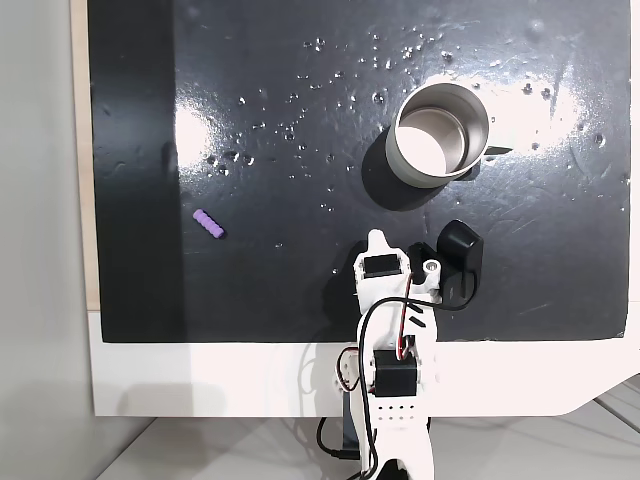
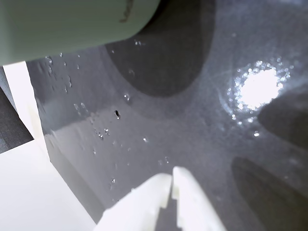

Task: Grasp a pengrip and put it in the cup.

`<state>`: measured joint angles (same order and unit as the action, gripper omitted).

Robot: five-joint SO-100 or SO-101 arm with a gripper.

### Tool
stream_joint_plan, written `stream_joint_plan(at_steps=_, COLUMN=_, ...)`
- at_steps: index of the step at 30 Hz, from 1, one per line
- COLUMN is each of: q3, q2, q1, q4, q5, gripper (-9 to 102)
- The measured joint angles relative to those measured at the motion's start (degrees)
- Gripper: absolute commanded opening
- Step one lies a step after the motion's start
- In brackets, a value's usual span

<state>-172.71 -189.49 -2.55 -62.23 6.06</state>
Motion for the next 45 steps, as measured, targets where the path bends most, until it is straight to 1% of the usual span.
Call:
stream_joint_plan(at_steps=3, q3=-0.4, q2=0.0, q1=-0.1, q4=1.1, q5=0.0, gripper=0)
stream_joint_plan(at_steps=20, q3=-0.4, q2=0.0, q1=0.0, q4=1.1, q5=0.0, gripper=0)
stream_joint_plan(at_steps=23, q3=-0.4, q2=0.0, q1=2.1, q4=1.1, q5=0.2, gripper=0)
stream_joint_plan(at_steps=28, q3=0.5, q2=0.0, q1=2.5, q4=0.4, q5=5.9, gripper=0)
stream_joint_plan(at_steps=34, q3=11.4, q2=0.8, q1=-4.6, q4=-1.2, q5=10.7, gripper=0)
stream_joint_plan(at_steps=37, q3=17.4, q2=5.6, q1=-6.9, q4=-1.8, q5=14.7, gripper=0)
stream_joint_plan(at_steps=45, q3=36.0, q2=20.0, q1=-15.5, q4=-8.4, q5=27.3, gripper=3)
